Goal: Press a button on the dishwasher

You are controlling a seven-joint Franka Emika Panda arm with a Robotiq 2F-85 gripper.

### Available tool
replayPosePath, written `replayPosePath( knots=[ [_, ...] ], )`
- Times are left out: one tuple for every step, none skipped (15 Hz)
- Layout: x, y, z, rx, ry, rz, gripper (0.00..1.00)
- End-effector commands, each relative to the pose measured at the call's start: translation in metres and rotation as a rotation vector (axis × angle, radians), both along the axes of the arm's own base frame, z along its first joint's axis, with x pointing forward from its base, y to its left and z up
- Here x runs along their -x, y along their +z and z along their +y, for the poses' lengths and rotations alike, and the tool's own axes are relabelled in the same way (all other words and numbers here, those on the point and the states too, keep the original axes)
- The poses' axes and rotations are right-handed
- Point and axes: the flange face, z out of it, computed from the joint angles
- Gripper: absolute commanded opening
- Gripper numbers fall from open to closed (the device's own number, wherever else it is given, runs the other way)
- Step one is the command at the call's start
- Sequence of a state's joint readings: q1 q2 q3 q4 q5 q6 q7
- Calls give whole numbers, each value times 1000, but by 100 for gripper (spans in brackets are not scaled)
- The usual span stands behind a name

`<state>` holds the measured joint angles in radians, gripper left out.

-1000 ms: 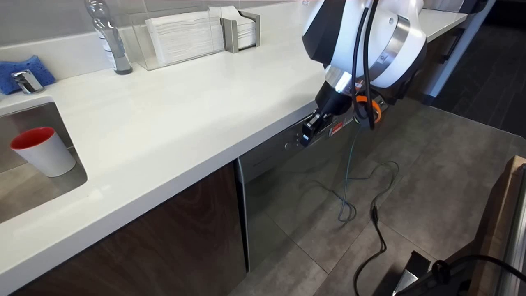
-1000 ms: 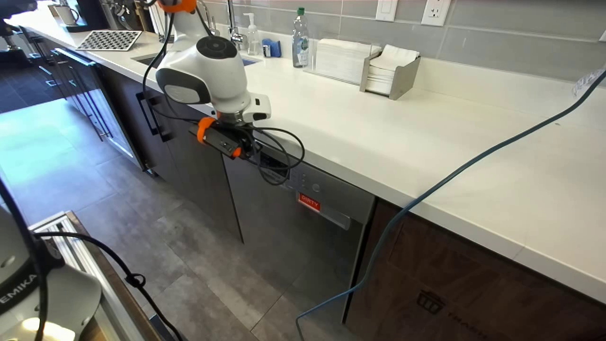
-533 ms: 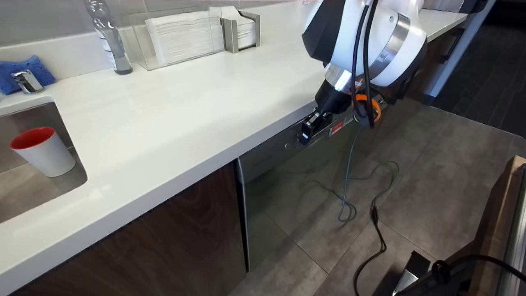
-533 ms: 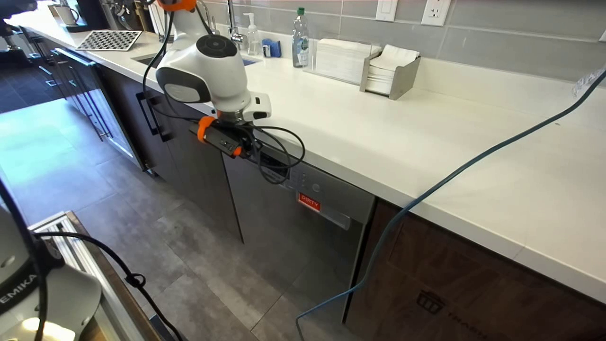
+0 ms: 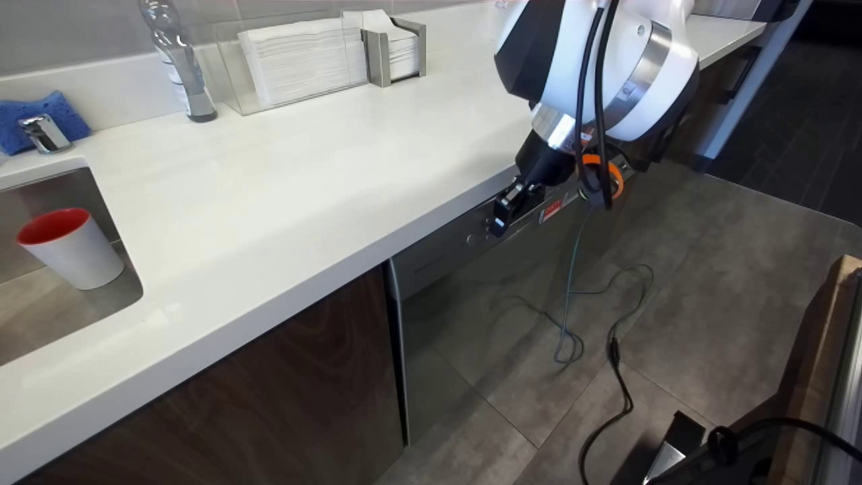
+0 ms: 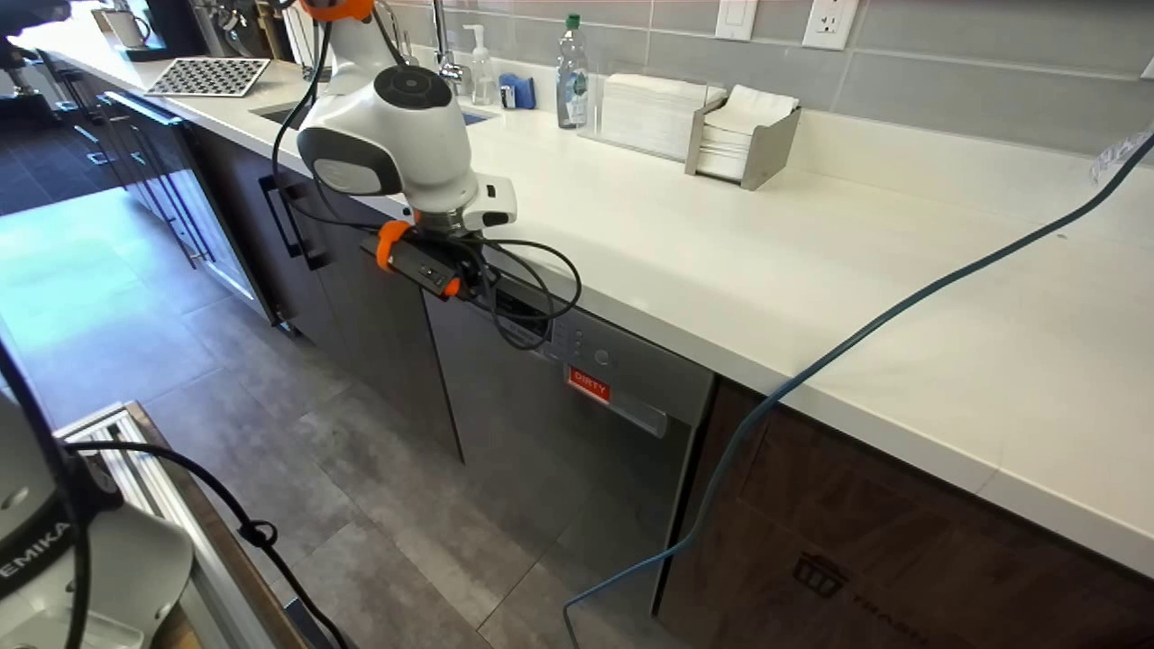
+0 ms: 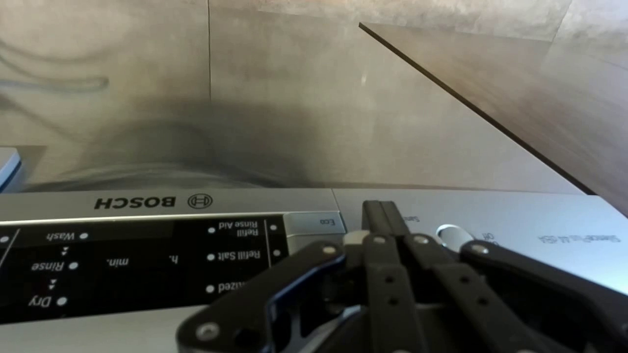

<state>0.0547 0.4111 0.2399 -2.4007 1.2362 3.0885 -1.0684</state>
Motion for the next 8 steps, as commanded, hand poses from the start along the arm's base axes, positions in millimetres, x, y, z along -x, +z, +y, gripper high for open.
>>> replayPosePath(
  knots=[
    [-3,0,1,-25,1,5,0],
    [-4,1,2,-28,1,4,0],
    [-4,1,2,-30,1,4,0],
    [-4,1,3,-33,1,6,0],
    [-4,1,2,-30,-2,4,0],
    [-4,1,2,-29,-3,3,0],
    [-5,2,1,-26,-5,-1,0],
    [-5,2,1,-24,-7,-4,0]
  ],
)
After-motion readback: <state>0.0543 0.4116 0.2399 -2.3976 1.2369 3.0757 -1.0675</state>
